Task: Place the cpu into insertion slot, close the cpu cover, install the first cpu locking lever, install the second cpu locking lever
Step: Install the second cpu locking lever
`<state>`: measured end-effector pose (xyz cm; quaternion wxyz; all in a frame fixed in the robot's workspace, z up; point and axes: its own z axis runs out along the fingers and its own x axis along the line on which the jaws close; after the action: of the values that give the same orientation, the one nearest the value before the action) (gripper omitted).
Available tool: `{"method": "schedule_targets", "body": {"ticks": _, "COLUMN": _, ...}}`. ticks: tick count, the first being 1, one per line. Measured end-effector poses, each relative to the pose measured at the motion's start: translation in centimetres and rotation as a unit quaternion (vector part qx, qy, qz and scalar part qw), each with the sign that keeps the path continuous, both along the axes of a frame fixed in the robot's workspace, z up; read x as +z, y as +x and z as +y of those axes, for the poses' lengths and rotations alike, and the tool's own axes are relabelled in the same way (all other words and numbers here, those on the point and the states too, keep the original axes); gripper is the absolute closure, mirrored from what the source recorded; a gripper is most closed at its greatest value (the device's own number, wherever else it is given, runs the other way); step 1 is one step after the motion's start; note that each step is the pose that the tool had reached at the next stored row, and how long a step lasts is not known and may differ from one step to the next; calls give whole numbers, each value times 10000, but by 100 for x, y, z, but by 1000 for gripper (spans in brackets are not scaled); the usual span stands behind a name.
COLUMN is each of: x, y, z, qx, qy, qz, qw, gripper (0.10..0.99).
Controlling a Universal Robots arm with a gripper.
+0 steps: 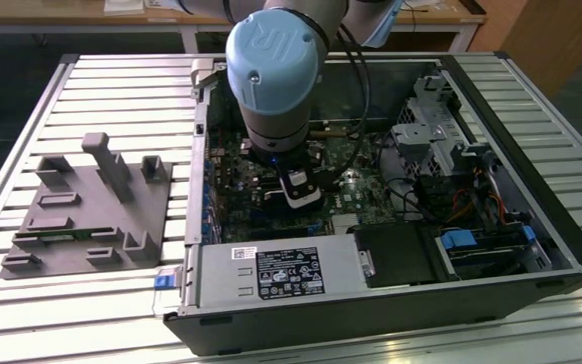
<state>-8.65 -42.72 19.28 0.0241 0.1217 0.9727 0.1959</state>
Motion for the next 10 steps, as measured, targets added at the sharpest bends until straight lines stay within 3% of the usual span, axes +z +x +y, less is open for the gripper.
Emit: {"method": "schedule_targets", "body": {"ticks": 10, "x": -28, "y": -26, "z": 48, "qx": 0, "qy": 7, "qz": 0, "qw": 10000, "gripper": 980}}
